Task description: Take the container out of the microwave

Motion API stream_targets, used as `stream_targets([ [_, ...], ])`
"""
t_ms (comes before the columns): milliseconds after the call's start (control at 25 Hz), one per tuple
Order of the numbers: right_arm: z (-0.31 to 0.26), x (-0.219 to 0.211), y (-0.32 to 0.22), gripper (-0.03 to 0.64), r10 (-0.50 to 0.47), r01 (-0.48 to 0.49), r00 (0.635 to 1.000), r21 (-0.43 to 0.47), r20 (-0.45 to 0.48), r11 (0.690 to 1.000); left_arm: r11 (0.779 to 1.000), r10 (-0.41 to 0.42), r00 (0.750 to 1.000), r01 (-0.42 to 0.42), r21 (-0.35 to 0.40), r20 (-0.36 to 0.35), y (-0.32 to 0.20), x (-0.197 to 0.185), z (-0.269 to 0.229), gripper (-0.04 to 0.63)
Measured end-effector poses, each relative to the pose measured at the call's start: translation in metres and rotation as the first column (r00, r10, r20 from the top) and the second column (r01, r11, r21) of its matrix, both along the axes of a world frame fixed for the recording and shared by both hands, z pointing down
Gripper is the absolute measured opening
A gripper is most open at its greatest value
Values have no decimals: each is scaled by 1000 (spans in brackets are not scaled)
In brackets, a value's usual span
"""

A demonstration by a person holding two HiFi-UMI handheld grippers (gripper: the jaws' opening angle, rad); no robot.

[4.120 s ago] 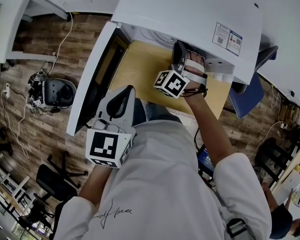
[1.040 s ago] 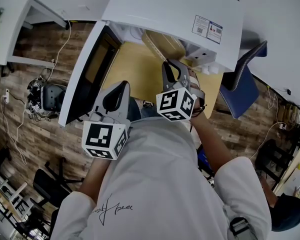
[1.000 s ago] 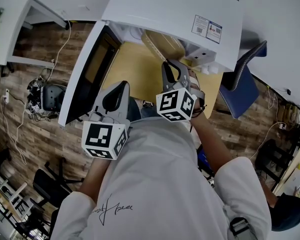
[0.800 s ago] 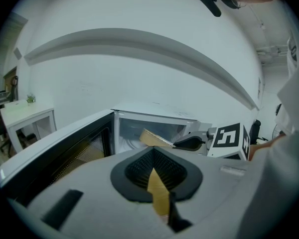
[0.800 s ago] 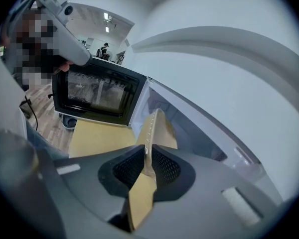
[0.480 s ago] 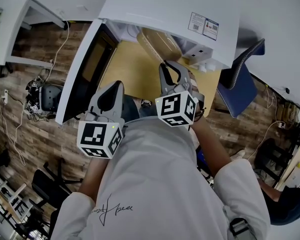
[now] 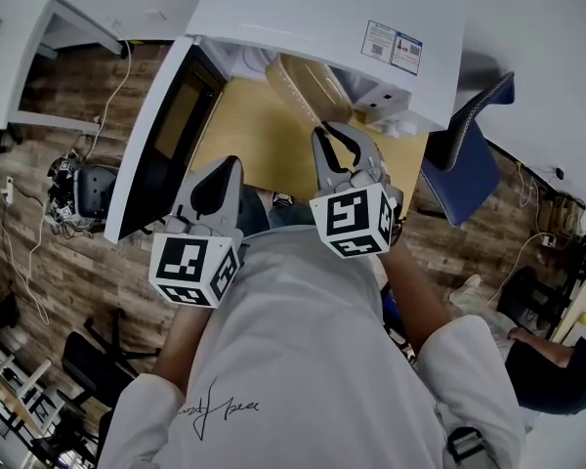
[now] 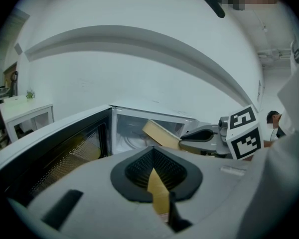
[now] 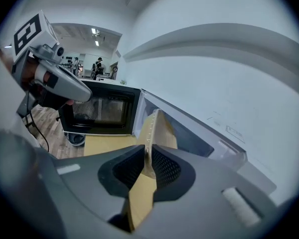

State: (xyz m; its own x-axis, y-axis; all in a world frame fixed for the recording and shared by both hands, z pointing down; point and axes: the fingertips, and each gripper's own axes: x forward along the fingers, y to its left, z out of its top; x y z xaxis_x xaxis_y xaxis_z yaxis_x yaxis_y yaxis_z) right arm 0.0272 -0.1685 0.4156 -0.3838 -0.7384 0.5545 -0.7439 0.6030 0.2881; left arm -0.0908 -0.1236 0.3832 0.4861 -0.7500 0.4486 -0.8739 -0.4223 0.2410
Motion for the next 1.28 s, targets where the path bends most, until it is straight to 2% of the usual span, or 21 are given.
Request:
stream_targets([
  [320,-2,-3,11,58,23,-10,987,-83,160,997,1000,-4,1000,4,-6,-3,2,-1,1,-6],
  [760,3,3,25,58,68,-28,964,-159,256,987,999,-31,999,30,-16,-15,5,-10,4,-6],
  [1000,-3,10,25,58,106,-48,936,-176,336,983,999,-39,999,39,-14,-26,6,-12,4,-6],
  [1280,0,15,25,58,135,-35,905,-245,404,969,999,-37,998,36,-22,-42,2,-11,5,-6],
])
